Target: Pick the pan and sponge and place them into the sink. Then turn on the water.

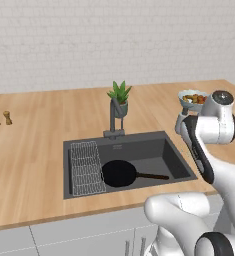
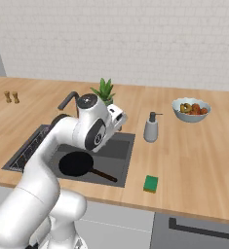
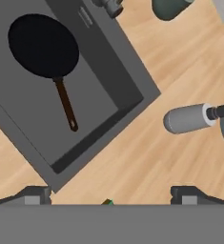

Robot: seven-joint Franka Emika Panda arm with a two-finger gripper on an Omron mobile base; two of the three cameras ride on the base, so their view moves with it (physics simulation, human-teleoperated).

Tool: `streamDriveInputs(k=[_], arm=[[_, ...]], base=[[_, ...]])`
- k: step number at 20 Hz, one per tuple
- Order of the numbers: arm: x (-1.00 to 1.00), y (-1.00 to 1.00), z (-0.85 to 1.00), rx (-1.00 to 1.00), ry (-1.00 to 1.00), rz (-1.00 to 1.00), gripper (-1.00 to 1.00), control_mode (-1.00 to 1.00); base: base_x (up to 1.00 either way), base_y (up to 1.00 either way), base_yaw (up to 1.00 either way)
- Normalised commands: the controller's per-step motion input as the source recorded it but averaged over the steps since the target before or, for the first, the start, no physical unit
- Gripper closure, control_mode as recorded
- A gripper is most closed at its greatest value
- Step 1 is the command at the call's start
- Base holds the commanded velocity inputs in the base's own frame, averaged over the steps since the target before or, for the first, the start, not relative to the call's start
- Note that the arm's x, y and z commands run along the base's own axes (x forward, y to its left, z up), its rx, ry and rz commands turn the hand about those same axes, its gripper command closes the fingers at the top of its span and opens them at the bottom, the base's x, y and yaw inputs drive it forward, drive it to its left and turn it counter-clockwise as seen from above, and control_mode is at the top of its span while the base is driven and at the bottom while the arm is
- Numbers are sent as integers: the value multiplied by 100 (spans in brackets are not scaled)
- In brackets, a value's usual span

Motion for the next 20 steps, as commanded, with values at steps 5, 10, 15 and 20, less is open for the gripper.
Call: streamDriveInputs(k=[5,10,15,20], arm=[[-14,-73,1,-8,1,2,-100,-100],[-19,-66,0,-2,3,-4,-100,-100],[-8,-55,0,-5,3,6,-100,-100],[-2,-51,-3,-13,7,21,-100,-100]], base=[[0,0,0],[0,0,0],[0,0,0],[0,0,0]])
